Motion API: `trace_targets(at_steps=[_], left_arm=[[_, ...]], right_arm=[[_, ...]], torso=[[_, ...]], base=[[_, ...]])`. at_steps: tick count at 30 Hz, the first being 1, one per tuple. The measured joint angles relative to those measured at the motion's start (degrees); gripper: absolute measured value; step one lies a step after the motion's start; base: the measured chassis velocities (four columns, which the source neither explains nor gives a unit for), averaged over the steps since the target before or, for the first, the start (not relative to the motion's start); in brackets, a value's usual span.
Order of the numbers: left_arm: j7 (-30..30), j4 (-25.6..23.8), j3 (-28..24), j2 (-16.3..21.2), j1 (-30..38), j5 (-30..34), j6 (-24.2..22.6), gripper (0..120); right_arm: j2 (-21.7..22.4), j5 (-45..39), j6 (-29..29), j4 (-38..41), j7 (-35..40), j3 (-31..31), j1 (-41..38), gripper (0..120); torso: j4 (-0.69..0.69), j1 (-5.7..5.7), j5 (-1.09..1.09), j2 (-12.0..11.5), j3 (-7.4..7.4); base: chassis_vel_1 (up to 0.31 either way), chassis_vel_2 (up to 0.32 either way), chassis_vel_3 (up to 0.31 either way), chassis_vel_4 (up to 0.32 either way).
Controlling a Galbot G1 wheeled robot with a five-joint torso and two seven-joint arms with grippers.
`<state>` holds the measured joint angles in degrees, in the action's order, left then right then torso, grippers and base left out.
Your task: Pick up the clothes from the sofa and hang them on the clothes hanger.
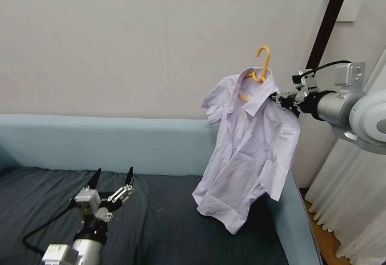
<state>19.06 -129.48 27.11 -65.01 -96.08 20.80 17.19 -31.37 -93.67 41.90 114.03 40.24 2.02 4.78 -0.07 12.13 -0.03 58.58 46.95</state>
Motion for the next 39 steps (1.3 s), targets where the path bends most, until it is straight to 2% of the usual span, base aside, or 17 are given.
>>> trace_targets(at_steps=[2, 3, 6, 12, 15, 18, 21, 24, 25, 28, 33, 37, 39], left_arm=[[-0.9, 1.0, 0.2, -3.1, -1.9, -4.5, 2.8, 100], [-0.9, 1.0, 0.2, -3.1, -1.9, -4.5, 2.8, 100], [-1.5, 1.6, 0.8, -7.1, -4.2, -7.7, 6.4, 100], [-1.9, 4.5, -0.6, -10.9, -7.2, -11.7, 11.4, 100], [-1.9, 5.6, -1.7, -12.0, -7.3, -12.1, 12.2, 100], [-1.8, 5.8, -2.8, -13.0, -7.1, -12.1, 12.4, 100], [-1.8, 5.8, -3.3, -13.7, -6.8, -12.1, 12.4, 100], [-1.7, 5.9, -4.3, -15.1, -6.7, -12.1, 12.4, 100], [-1.7, 5.9, -4.3, -15.1, -6.7, -12.1, 12.4, 100], [-1.6, 5.9, -5.2, -16.7, -6.8, -12.3, 12.4, 100], [-1.5, 5.8, -5.4, -17.5, -7.0, -12.5, 12.3, 100], [-1.3, 5.8, -5.3, -17.8, -7.1, -12.5, 12.4, 100], [-1.1, 5.8, -5.2, -18.0, -7.2, -12.4, 12.6, 100]], right_arm=[[-1.7, -2.2, 0.0, -1.1, 5.6, -1.1, -0.9, 8], [-1.7, -2.2, 0.0, -1.1, 5.6, -1.1, -0.9, 8], [-1.9, -2.9, 0.0, -2.2, 10.6, -2.5, -1.6, 8], [1.3, -5.5, 0.1, -3.8, 17.0, -3.5, -4.2, 8], [3.1, -5.1, 0.1, -4.4, 17.5, -3.5, -5.6, 8], [4.8, -2.8, 0.1, -6.1, 15.2, -2.8, -7.6, 8], [4.3, -0.6, 0.1, -9.1, 11.8, -1.7, -9.6, 8], [0.5, 7.1, 0.1, -15.2, 5.8, 1.0, -12.1, 8], [0.5, 7.1, 0.1, -15.2, 5.8, 1.0, -12.1, 8], [-4.5, 14.9, 0.1, -23.2, 1.8, 2.6, -14.8, 8], [-7.3, 23.2, 0.1, -29.9, -0.8, 4.7, -18.6, 8], [-7.0, 25.8, 0.2, -30.8, -0.7, 6.1, -20.3, 8], [-4.3, 26.5, 0.2, -28.5, -0.7, 7.4, -20.5, 8]], torso=[[0.01, 0.00, -0.01, 0.0, 0.00], [0.01, 0.00, -0.01, 0.0, 0.00], [0.00, 0.01, -0.01, 0.0, 0.00], [-0.01, 0.01, 0.01, 0.0, 0.00], [-0.02, 0.01, -0.01, 0.0, 0.00], [-0.04, 0.01, 0.00, 0.0, 0.00], [-0.05, 0.00, -0.01, 0.0, -0.01], [0.01, 0.01, 0.00, 0.0, 0.01], [0.01, 0.01, 0.00, 0.0, 0.01], [0.03, 0.02, -0.01, 0.0, 0.02], [-0.01, 0.02, -0.01, 0.0, 0.02], [0.01, 0.02, -0.02, 0.0, 0.02], [0.01, 0.02, -0.02, 0.0, 0.01]], base=[[0.000, 0.000, 0.000, 0.000], [0.000, 0.000, 0.000, 0.000], [0.000, 0.000, 0.000, 0.000], [0.000, 0.000, 0.000, 0.000], [0.000, 0.000, 0.000, 0.000], [0.000, 0.000, 0.000, 0.000], [0.000, 0.000, 0.000, 0.000], [0.000, 0.000, 0.000, 0.000], [0.000, 0.000, 0.000, 0.000], [0.000, 0.000, 0.000, 0.000], [0.000, 0.000, 0.000, 0.000], [0.000, 0.000, 0.000, 0.000], [0.000, 0.000, 0.000, 0.000]])
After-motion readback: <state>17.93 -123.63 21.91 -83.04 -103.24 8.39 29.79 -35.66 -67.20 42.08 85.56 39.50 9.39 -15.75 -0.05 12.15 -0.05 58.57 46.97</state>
